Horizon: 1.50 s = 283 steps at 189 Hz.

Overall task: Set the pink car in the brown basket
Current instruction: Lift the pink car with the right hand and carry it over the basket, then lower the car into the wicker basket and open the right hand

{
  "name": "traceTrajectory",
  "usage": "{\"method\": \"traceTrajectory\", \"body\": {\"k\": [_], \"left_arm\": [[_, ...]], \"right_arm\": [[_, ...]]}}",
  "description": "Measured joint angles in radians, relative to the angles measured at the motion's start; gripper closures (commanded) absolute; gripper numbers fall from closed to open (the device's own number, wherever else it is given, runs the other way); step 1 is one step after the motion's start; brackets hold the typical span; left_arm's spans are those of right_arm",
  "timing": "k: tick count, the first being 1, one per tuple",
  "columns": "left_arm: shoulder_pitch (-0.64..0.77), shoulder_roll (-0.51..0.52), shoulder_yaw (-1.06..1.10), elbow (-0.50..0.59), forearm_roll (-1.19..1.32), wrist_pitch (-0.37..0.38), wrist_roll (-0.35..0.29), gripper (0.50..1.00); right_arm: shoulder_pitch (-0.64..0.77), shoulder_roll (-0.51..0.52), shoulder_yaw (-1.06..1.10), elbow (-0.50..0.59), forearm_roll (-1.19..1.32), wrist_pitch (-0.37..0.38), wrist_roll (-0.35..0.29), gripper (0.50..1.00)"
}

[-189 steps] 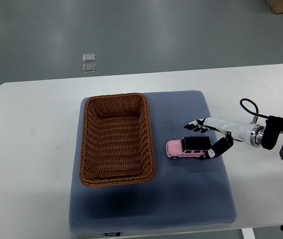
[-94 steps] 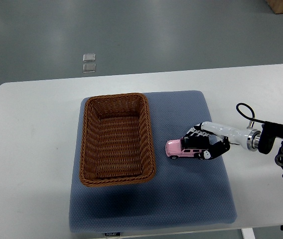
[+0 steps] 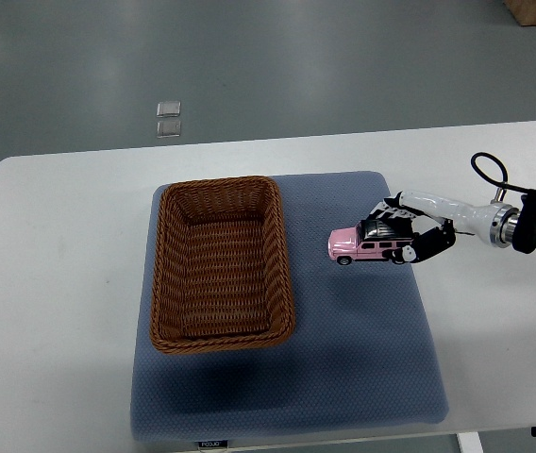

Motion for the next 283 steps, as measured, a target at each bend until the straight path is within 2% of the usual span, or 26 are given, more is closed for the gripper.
{"method": "traceTrajectory", "body": {"k": [51, 90, 128, 211, 242, 283], "left_arm": [[0.000, 0.000, 0.000, -0.002, 0.000, -0.001, 0.000, 0.500], [0.000, 0.000, 0.001, -0.003, 0.000, -0.001, 0.000, 0.500], [-0.001, 0.000, 0.004, -0.004, 0.000, -0.002, 0.000, 0.500], [-0.002, 0.000, 0.006, -0.005, 0.000, -0.007, 0.000, 0.500], [-0.002, 0.000, 0.005, -0.005, 0.001, -0.008, 0.000, 0.500], [-0.002, 0.000, 0.005, -0.005, 0.001, -0.008, 0.000, 0.500]], "right_arm": [[0.125, -0.009, -0.002, 0.001, 0.088, 0.027, 0.000, 1.000], [0.223, 0.036, -0.024, -0.006, 0.154, 0.045, 0.000, 1.000], [0.297, 0.157, -0.107, -0.059, 0.181, 0.048, 0.000, 1.000], [0.344, 0.499, -0.210, -0.301, 0.183, 0.035, -0.002, 1.000], [0.341, 0.570, -0.239, -0.356, 0.176, 0.020, -0.002, 1.000], [0.325, 0.611, -0.253, -0.393, 0.169, 0.012, -0.002, 0.994]]}}
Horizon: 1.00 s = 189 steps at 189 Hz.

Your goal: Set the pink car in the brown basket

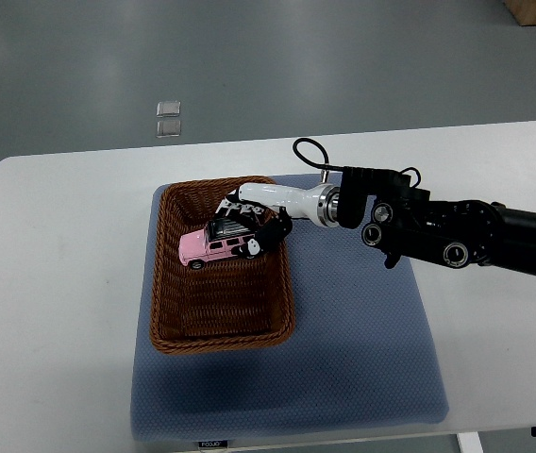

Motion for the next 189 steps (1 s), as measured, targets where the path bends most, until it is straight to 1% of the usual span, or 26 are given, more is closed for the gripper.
{"method": "traceTrajectory", "body": {"k": [3, 22, 29, 41, 42, 43, 44, 45, 46, 47, 48, 49, 50, 54, 61, 64, 70, 74, 77, 85, 90, 121, 128, 135, 171, 189], "left_arm": [[0.000, 0.000, 0.000, 0.000, 0.000, 0.000, 0.000, 0.500], [0.000, 0.000, 0.001, 0.000, 0.000, 0.000, 0.000, 0.500], [0.000, 0.000, 0.001, 0.000, 0.000, 0.000, 0.000, 0.500], [0.000, 0.000, 0.001, 0.000, 0.000, 0.000, 0.000, 0.500], [0.000, 0.000, 0.001, 0.000, 0.000, 0.000, 0.000, 0.500], [0.000, 0.000, 0.001, 0.000, 0.000, 0.000, 0.000, 0.500], [0.000, 0.000, 0.001, 0.000, 0.000, 0.000, 0.000, 0.500], [0.000, 0.000, 0.001, 0.000, 0.000, 0.000, 0.000, 0.500], [0.000, 0.000, 0.001, 0.000, 0.000, 0.000, 0.000, 0.500], [0.000, 0.000, 0.001, 0.001, 0.000, 0.000, 0.000, 0.500], [0.000, 0.000, 0.001, 0.001, 0.000, 0.000, 0.000, 0.500], [0.000, 0.000, 0.001, 0.001, 0.000, 0.000, 0.000, 0.500], [0.000, 0.000, 0.001, 0.001, 0.000, 0.000, 0.000, 0.500], [0.000, 0.000, 0.001, 0.001, 0.000, 0.000, 0.000, 0.500], [0.000, 0.000, 0.001, 0.001, 0.000, 0.000, 0.000, 0.500], [0.000, 0.000, 0.001, 0.001, 0.000, 0.000, 0.000, 0.500], [0.000, 0.000, 0.001, 0.001, 0.000, 0.000, 0.000, 0.500], [0.000, 0.000, 0.001, 0.001, -0.001, 0.000, 0.000, 0.500], [0.000, 0.000, 0.001, 0.001, -0.001, 0.000, 0.000, 0.500], [0.000, 0.000, 0.001, 0.001, -0.001, 0.000, 0.000, 0.500], [0.000, 0.000, 0.001, 0.001, -0.001, 0.000, 0.000, 0.500], [0.000, 0.000, 0.001, 0.001, -0.001, 0.000, 0.000, 0.500], [0.000, 0.000, 0.001, 0.001, -0.001, 0.000, 0.000, 0.500], [0.000, 0.000, 0.001, 0.001, -0.001, 0.000, 0.000, 0.500], [0.000, 0.000, 0.001, 0.001, -0.001, 0.000, 0.000, 0.500], [0.000, 0.000, 0.001, 0.001, -0.001, 0.000, 0.000, 0.500]], "right_arm": [[-0.002, 0.003, -0.001, -0.004, -0.001, 0.000, 0.000, 0.991], [-0.012, 0.021, -0.009, -0.024, -0.003, -0.005, 0.000, 0.930], [-0.014, 0.026, -0.013, -0.029, -0.003, -0.010, 0.000, 0.918], [-0.015, 0.033, -0.020, -0.032, -0.003, -0.017, 0.000, 0.865], [-0.015, 0.033, -0.021, -0.032, -0.003, -0.018, 0.000, 0.849], [-0.015, 0.034, -0.021, -0.032, -0.003, -0.018, 0.000, 0.848], [-0.016, 0.035, -0.022, -0.033, -0.003, -0.019, 0.000, 0.828], [-0.016, 0.035, -0.022, -0.033, -0.003, -0.019, 0.000, 0.828], [-0.016, 0.036, -0.022, -0.033, -0.003, -0.019, 0.000, 0.808], [-0.016, 0.037, -0.023, -0.033, -0.003, -0.020, 0.000, 0.807], [-0.016, 0.037, -0.023, -0.033, -0.003, -0.020, 0.000, 0.791], [-0.016, 0.038, -0.023, -0.033, -0.003, -0.020, 0.000, 0.791], [-0.016, 0.039, -0.023, -0.034, -0.003, -0.020, 0.000, 0.779], [-0.017, 0.043, -0.024, -0.035, -0.003, -0.021, 0.000, 0.773], [-0.017, 0.049, -0.025, -0.037, -0.001, -0.022, 0.000, 0.738], [-0.017, 0.050, -0.025, -0.038, 0.000, -0.022, 0.000, 0.732], [-0.017, 0.054, -0.025, -0.039, 0.004, -0.023, 0.000, 0.695], [-0.018, 0.056, -0.025, -0.040, 0.005, -0.023, 0.000, 0.691], [-0.019, 0.057, -0.025, -0.040, 0.007, -0.023, 0.001, 0.673], [-0.020, 0.059, -0.025, -0.041, 0.009, -0.024, 0.001, 0.650], [-0.021, 0.059, -0.024, -0.041, 0.011, -0.024, 0.001, 0.642], [-0.021, 0.048, -0.004, -0.041, 0.016, -0.024, 0.002, 0.638], [-0.018, 0.040, 0.010, -0.041, 0.020, -0.024, 0.002, 0.617], [-0.015, 0.029, 0.031, -0.041, 0.027, -0.022, 0.002, 0.611], [-0.021, -0.061, 0.206, -0.028, 0.125, -0.013, 0.002, 0.605], [-0.067, -0.099, 0.330, -0.028, 0.230, -0.021, 0.002, 0.597]]}}
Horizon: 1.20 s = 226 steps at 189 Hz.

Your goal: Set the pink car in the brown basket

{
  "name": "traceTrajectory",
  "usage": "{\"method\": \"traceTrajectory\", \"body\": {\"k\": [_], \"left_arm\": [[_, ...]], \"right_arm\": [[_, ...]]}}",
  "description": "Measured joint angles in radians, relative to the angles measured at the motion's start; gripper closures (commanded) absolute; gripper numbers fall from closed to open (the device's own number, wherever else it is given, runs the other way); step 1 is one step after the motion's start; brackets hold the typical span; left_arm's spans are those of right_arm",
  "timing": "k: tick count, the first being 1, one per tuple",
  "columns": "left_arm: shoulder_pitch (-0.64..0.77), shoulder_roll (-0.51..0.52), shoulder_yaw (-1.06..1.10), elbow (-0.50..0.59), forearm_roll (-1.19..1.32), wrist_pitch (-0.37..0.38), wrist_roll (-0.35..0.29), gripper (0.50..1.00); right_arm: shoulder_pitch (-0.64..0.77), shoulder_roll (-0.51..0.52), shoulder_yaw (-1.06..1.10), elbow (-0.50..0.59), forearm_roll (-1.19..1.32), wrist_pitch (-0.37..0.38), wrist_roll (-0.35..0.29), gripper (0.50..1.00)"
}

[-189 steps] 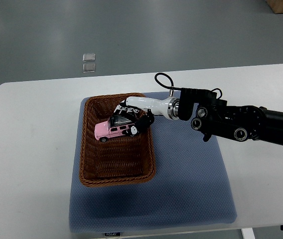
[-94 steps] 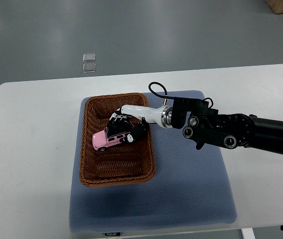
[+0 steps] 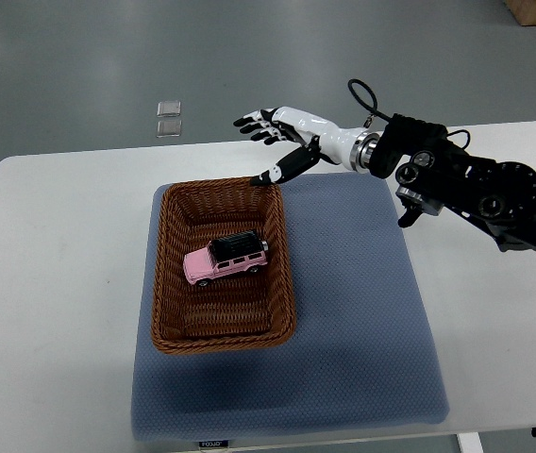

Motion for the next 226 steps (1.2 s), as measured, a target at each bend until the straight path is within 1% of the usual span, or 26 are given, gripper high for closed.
{"method": "traceTrajectory", "body": {"k": [5, 19, 52, 72, 111, 123, 148, 176, 200, 226], "left_arm": [[0.000, 0.000, 0.000, 0.000, 0.000, 0.000, 0.000, 0.500], [0.000, 0.000, 0.000, 0.000, 0.000, 0.000, 0.000, 0.500], [0.000, 0.000, 0.002, -0.001, 0.001, 0.000, 0.000, 0.500], [0.000, 0.000, 0.003, -0.002, 0.002, 0.000, 0.000, 0.500], [0.000, 0.000, 0.004, -0.002, 0.003, 0.000, 0.000, 0.500], [0.000, 0.000, 0.004, -0.002, 0.004, 0.000, 0.000, 0.500], [-0.001, 0.000, 0.005, -0.005, 0.005, 0.000, 0.000, 0.500], [-0.001, 0.000, 0.005, -0.009, 0.004, 0.000, 0.000, 0.500], [-0.001, 0.000, 0.004, -0.009, 0.003, 0.000, 0.000, 0.500], [0.000, 0.000, 0.003, -0.009, 0.003, 0.000, 0.000, 0.500]], "right_arm": [[-0.023, -0.005, 0.048, 0.000, 0.038, -0.004, 0.000, 0.589], [-0.084, -0.007, 0.175, 0.000, 0.119, -0.012, 0.000, 0.589], [-0.238, 0.024, 0.474, -0.011, 0.274, -0.016, 0.000, 0.589], [-0.298, 0.052, 0.576, -0.024, 0.353, -0.016, 0.000, 0.589], [-0.379, 0.075, 0.654, -0.076, 0.516, -0.005, 0.007, 0.587], [-0.390, 0.082, 0.667, -0.089, 0.555, -0.003, 0.030, 0.587], [-0.402, 0.092, 0.674, -0.112, 0.614, 0.000, 0.102, 0.587], [-0.408, 0.095, 0.674, -0.122, 0.662, 0.006, 0.125, 0.587], [-0.412, 0.114, 0.675, -0.129, 0.671, 0.048, 0.148, 0.587], [-0.413, 0.144, 0.675, -0.169, 0.672, 0.106, 0.173, 0.587]]}}
